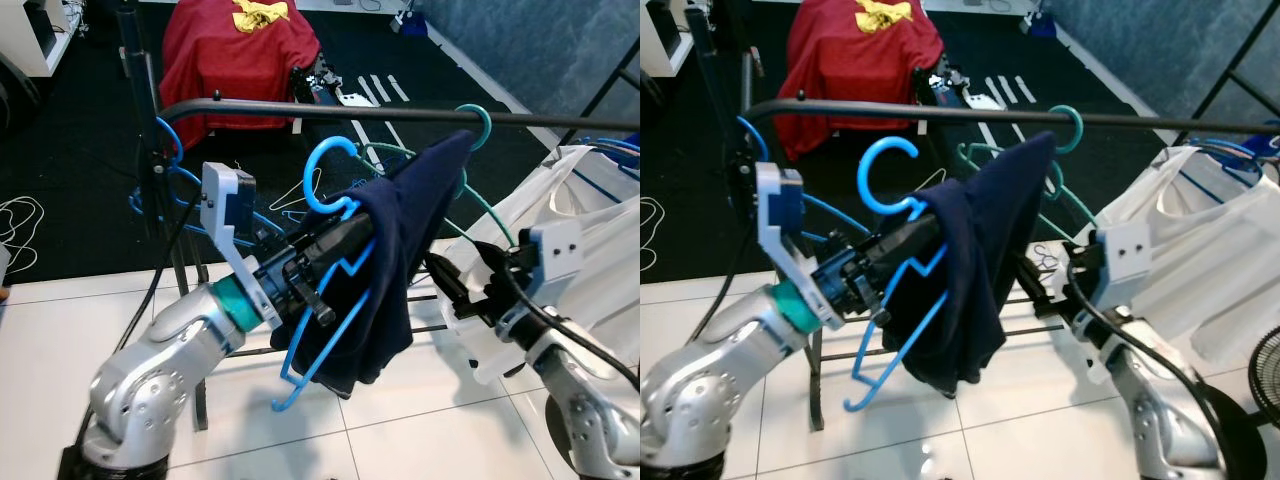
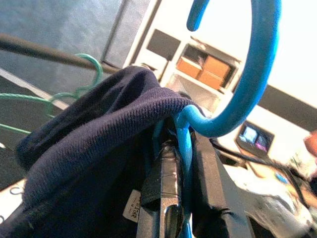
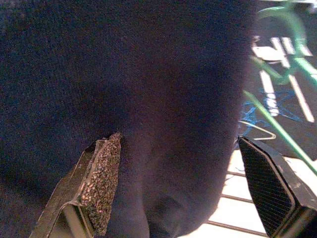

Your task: Hang hanger

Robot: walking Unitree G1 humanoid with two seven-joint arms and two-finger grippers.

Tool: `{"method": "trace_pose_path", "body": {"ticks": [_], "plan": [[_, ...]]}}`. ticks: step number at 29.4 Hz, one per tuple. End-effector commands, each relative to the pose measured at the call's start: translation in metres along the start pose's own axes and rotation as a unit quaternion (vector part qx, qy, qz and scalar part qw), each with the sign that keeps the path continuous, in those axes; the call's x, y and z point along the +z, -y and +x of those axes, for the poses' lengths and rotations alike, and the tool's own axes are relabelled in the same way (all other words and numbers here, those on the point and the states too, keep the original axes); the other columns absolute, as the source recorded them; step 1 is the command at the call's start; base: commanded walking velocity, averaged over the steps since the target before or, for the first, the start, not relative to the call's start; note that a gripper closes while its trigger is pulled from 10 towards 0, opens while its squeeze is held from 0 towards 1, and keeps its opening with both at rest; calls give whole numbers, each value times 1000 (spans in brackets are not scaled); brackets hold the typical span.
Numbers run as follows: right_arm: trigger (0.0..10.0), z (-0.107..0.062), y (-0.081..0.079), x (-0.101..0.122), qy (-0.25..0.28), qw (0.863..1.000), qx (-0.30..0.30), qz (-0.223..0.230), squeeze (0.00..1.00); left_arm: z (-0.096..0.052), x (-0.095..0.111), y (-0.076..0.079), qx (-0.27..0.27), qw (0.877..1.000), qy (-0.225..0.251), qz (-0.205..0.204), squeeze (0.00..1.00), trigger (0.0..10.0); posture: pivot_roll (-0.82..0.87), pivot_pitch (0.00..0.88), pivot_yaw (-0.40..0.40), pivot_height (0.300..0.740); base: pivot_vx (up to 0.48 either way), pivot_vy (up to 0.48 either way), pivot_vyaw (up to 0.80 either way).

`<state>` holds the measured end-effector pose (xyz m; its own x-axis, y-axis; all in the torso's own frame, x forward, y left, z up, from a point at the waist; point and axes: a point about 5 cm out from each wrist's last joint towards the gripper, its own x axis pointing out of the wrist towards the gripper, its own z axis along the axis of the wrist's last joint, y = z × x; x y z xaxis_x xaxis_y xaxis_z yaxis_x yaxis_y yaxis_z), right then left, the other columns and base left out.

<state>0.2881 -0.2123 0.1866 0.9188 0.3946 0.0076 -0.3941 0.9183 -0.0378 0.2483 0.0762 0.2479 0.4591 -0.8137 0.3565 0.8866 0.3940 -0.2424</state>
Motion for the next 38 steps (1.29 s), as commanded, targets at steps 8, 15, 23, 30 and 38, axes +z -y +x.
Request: {"method": "trace_pose_path", "body": {"ticks": [8, 15, 23, 30, 38], "plan": [[10000, 11, -3, 5, -3, 995, 41, -93, 0, -6, -15, 17, -73, 996, -48, -3, 0, 10000, -71, 71, -18, 740, 0, 0, 0], [0, 10, -5, 5, 17, 992, 24, -127, 0, -2, -17, 21, -82, 995, -53, -15, 0, 10000, -78, 79, -10, 740, 0, 0, 0], [0, 13, -6, 2, 24, 992, 33, -117, 0, -4, -15, 20, -80, 995, -54, -14, 0, 10000, -72, 81, -10, 740, 0, 0, 0], [0, 9, -11, 1, 20, 990, 51, -129, 0, -1, -19, 13, -53, 997, -59, 1, 0, 10000, -74, 85, -9, 740, 0, 0, 0], [0, -6, -21, 12, 26, 986, 91, -137, 0, 11, -22, 3, -2, 998, -59, 32, 0, 10000, -89, 91, -2, 740, 0, 0, 0]]}}
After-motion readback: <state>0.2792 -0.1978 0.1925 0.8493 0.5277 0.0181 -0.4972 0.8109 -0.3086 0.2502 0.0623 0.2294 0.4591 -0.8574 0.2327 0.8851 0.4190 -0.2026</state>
